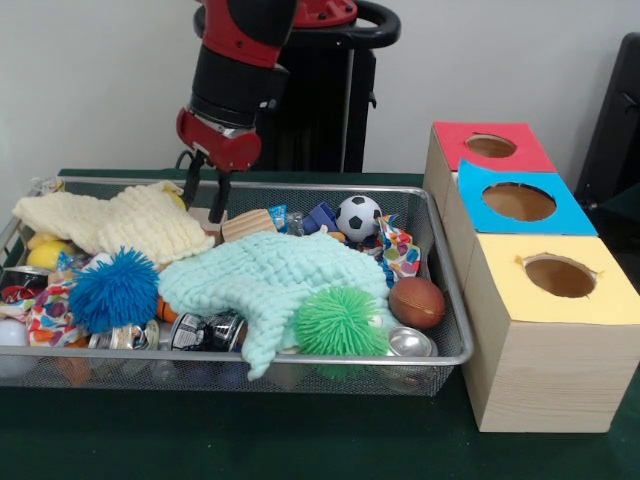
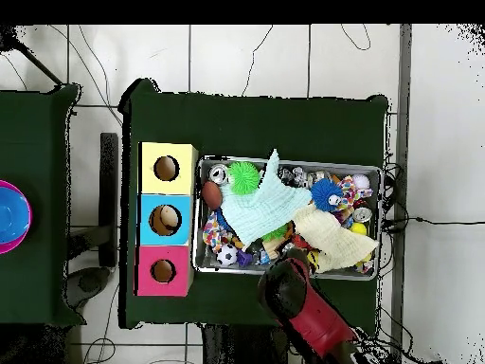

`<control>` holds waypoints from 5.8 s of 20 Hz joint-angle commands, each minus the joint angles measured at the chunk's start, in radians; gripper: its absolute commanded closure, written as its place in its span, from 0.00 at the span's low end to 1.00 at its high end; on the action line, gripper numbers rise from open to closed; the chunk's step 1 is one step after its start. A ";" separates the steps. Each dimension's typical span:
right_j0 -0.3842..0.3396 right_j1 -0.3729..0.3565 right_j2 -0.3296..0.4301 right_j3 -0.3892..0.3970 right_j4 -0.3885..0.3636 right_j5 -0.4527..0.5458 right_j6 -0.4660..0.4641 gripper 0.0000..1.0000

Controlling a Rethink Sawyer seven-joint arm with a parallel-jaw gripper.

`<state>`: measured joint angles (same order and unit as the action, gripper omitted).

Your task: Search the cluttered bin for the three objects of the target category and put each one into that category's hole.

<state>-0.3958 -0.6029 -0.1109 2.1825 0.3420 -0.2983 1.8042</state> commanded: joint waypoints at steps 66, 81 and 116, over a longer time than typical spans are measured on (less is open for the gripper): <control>-0.036 0.201 0.203 -0.152 0.142 0.161 0.227 0.00; 0.035 0.232 0.164 -0.180 0.188 0.134 0.240 1.00; 0.030 0.153 0.160 -0.067 0.133 0.120 0.275 0.00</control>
<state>-0.3405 -0.5059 -0.0503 2.1133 0.4871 -0.1364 1.8069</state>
